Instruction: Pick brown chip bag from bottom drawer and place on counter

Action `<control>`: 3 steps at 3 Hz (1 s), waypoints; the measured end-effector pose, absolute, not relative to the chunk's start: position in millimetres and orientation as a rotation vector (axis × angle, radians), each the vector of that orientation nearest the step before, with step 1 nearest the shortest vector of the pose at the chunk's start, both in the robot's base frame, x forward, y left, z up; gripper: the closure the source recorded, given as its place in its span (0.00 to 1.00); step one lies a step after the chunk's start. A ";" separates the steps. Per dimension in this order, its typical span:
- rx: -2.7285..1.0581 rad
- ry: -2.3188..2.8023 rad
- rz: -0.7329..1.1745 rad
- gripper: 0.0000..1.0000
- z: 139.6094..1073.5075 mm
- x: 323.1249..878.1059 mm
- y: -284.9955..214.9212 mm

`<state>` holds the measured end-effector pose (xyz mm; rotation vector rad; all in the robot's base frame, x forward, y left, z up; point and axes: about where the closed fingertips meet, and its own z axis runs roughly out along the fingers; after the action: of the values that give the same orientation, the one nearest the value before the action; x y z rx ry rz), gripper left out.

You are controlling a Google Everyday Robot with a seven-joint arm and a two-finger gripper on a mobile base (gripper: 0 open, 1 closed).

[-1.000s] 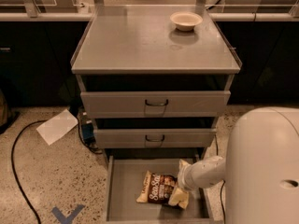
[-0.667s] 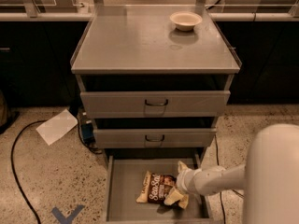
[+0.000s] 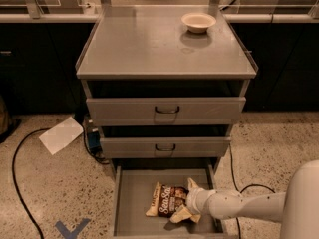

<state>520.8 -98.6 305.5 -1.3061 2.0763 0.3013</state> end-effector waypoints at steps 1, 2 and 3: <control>-1.306 2.076 0.301 0.00 305.5 520.8 -98.6; -1.288 2.065 0.313 0.00 288.9 521.3 -98.4; -1.277 2.079 0.306 0.00 244.0 527.7 -105.2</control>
Offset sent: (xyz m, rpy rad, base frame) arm 0.0083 -0.0147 -0.0455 0.0568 -0.0222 -0.0151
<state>527.7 -105.2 244.0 -1.2772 2.0791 0.3058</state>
